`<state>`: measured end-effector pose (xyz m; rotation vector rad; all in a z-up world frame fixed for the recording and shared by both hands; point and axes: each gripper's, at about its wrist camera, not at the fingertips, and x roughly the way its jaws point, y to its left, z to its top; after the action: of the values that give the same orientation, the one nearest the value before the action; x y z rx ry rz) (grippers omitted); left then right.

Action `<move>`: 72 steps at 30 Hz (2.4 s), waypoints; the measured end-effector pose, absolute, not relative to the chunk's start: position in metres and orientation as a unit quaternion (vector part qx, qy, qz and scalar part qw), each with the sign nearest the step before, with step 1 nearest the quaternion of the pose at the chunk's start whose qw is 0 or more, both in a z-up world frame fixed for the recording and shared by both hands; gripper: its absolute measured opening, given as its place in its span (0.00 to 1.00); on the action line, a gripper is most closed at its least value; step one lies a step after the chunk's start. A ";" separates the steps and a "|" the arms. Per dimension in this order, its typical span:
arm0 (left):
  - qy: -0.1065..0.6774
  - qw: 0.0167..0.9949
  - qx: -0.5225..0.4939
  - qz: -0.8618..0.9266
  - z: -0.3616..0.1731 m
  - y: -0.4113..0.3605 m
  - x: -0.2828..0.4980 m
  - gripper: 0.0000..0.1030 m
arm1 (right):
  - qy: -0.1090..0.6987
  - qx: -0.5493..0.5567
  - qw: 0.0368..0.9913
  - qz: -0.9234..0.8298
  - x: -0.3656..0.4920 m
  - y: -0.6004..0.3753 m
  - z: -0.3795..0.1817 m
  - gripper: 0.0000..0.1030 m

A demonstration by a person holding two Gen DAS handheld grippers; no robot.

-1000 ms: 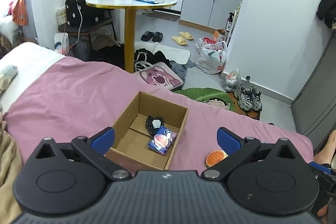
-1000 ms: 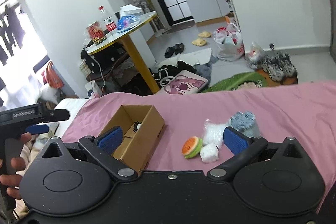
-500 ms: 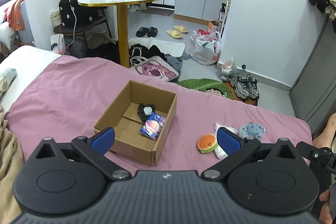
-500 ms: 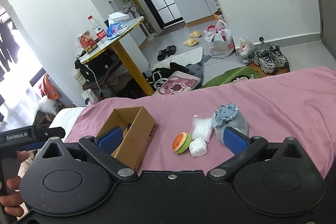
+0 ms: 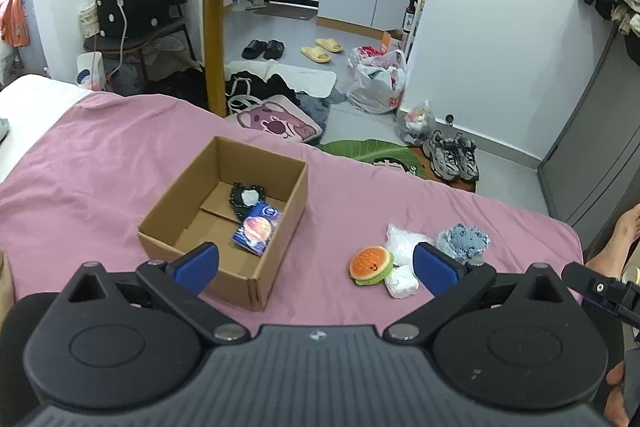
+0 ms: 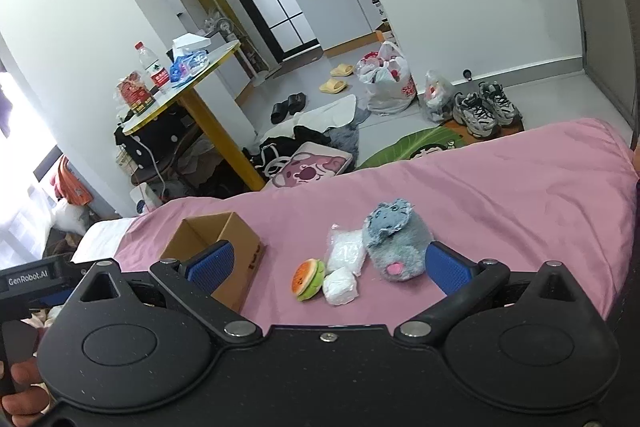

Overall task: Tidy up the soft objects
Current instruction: 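Withdraw both tools from the box and move toward the remaining plushes, then grasp the hamburger plush with the left gripper while the right grasps the denim plush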

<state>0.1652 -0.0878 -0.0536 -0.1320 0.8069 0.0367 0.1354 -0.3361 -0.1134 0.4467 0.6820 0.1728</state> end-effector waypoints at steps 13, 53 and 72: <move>0.406 0.911 -0.077 0.007 -0.087 -0.101 0.195 0.97 | 0.308 0.196 0.929 0.061 0.145 -0.334 -0.126 0.90; 0.536 0.837 -0.109 0.019 -0.236 -0.133 0.322 0.88 | 0.428 0.088 0.899 0.037 0.276 -0.308 -0.210 0.76; 0.520 0.842 -0.135 0.043 -0.224 -0.129 0.305 0.47 | 0.394 0.092 0.914 0.028 0.267 -0.316 -0.212 0.36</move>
<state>0.3054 -0.1293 -0.2235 -0.2857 1.0983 0.0903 0.2670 -0.3165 -0.2120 0.1895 0.8110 0.0581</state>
